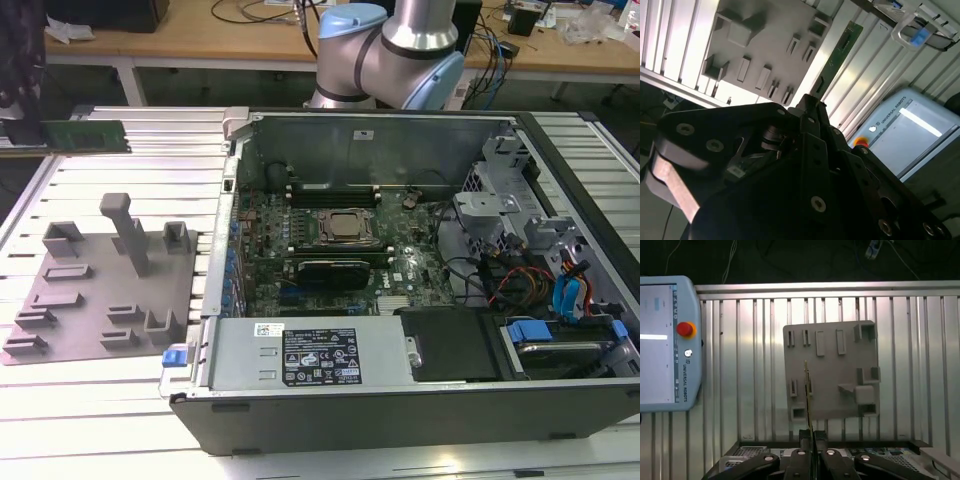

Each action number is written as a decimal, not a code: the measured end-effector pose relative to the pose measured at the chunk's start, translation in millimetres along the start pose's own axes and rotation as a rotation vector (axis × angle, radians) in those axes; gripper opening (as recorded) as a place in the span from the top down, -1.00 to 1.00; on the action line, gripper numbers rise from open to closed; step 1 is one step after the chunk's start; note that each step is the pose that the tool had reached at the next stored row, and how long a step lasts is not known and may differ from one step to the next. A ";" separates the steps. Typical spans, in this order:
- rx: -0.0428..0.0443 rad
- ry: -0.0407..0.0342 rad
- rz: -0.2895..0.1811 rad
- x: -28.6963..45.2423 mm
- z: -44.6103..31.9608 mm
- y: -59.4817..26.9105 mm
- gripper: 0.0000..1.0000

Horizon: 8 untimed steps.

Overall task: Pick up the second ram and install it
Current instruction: 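Pick up the second ram and move it above second insertion slot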

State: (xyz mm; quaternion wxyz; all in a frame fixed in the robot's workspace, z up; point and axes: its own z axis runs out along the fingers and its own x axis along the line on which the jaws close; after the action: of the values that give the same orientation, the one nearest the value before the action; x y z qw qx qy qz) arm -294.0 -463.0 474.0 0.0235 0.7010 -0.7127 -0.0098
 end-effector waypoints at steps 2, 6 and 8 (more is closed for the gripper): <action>-0.0001 0.0000 0.000 -0.8 -0.4 -7.7 0.78; -0.0005 -0.0001 0.000 -2.3 -1.0 -22.5 0.78; -0.0010 0.0000 0.000 -3.1 -1.5 -32.3 0.78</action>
State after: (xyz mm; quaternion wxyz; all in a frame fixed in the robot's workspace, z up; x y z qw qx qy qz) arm -261.6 -460.4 473.9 0.0238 0.7011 -0.7126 -0.0102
